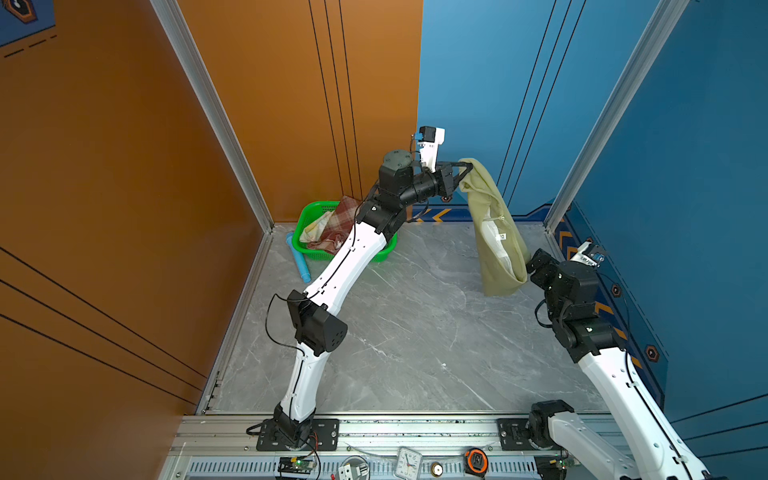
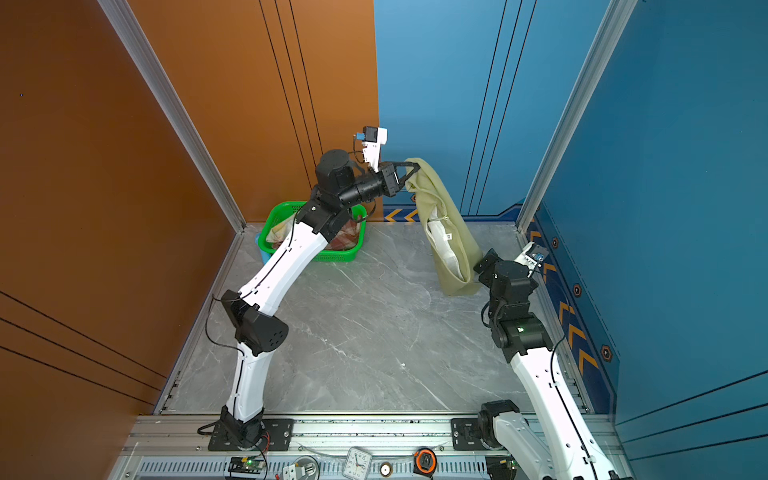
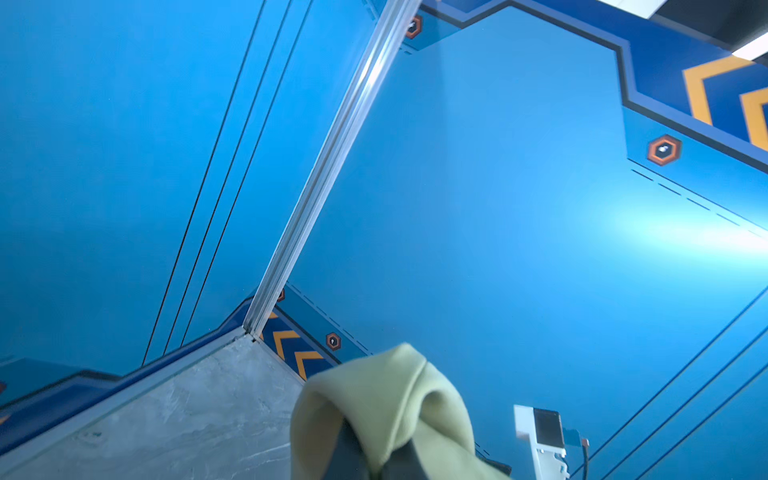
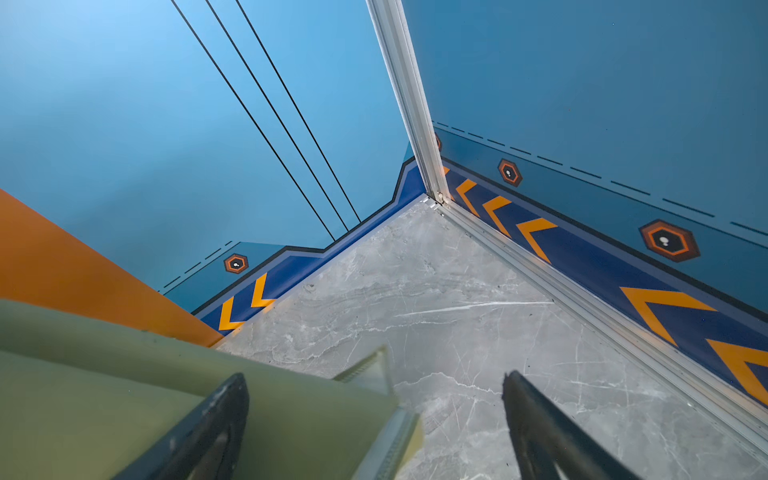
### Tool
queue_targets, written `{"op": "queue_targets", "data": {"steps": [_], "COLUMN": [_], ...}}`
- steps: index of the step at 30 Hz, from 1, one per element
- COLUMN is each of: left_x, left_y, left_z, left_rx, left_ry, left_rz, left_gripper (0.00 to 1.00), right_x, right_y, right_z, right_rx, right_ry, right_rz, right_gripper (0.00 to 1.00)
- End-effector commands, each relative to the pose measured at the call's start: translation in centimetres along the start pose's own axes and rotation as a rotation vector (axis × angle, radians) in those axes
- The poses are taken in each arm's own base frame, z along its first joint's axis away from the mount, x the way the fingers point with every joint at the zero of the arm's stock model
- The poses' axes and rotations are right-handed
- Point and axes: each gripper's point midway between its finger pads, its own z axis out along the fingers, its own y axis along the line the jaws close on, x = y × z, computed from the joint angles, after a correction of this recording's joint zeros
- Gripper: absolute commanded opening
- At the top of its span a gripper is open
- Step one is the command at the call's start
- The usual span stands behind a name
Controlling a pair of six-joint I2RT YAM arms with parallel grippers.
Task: Fold and stack the skirts
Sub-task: 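Lower the skirt onto the table and grasp its hem with the right gripper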
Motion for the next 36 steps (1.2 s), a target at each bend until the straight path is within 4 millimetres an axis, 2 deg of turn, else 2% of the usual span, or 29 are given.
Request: {"op": "queue_targets", "data": {"steps": [1,2,3,6,7,9,13,17,22,26,30,32,34,36], "left_x": [2.6,4.4,6.1,10.0,11.1,12.8,13.9,15.3,16.5,17.1,17.3,17.2,17.1,17.4], "left_y": [8.0,9.9,11.5,14.9,15.9,17.0,17.5,15.9,14.2,13.3,12.5,12.3,12.0,11.6], "left_z": [-1.7,-2.5,-3.3,-6.1,-7.2,-9.0,-11.6,-12.7,-14.0,-15.6,-17.2,-17.9,-18.6,-19.2], "left_rx": [-0.111,-0.150,-0.191,-0.314,-0.377,-0.465,-0.570,-0.603,-0.653,-0.698,-0.719,-0.730,-0.736,-0.731], "left_ry": [0.000,0.024,0.049,0.134,0.172,0.245,0.309,0.387,0.437,0.448,0.446,0.444,0.439,0.447], "left_rz": [-0.111,-0.133,-0.149,-0.173,-0.168,-0.142,-0.099,-0.052,-0.001,0.017,0.025,0.029,0.035,0.041], "left_gripper": [0.00,0.00,0.10,0.60,0.79,0.93,0.95,0.95,0.93,0.92,0.92,0.92,0.92,0.92], "right_x": [3.0,3.6,4.2,6.7,7.8,9.8,14.2,17.7,21.0,23.8,26.6,27.8,28.4,27.4], "right_y": [0.0,0.1,0.1,0.4,0.5,0.7,1.2,2.6,5.4,6.6,7.8,8.7,9.8,10.7], "right_z": [0.6,0.7,0.9,1.2,1.4,1.6,2.6,3.8,5.1,5.9,7.3,8.1,9.1,10.4], "right_rx": [-0.011,-0.013,-0.013,-0.009,-0.007,-0.008,-0.020,-0.055,-0.101,-0.119,-0.151,-0.169,-0.193,-0.191], "right_ry": [0.117,0.138,0.160,0.250,0.287,0.353,0.486,0.602,0.690,0.765,0.822,0.848,0.849,0.793], "right_rz": [-0.027,-0.040,-0.052,-0.111,-0.131,-0.165,-0.219,-0.295,-0.400,-0.412,-0.365,-0.346,-0.329,-0.321], "right_gripper": [0.94,0.94,0.94,0.95,0.95,0.95,0.95,0.95,0.92,0.89,0.81,0.69,0.38,0.14]}}
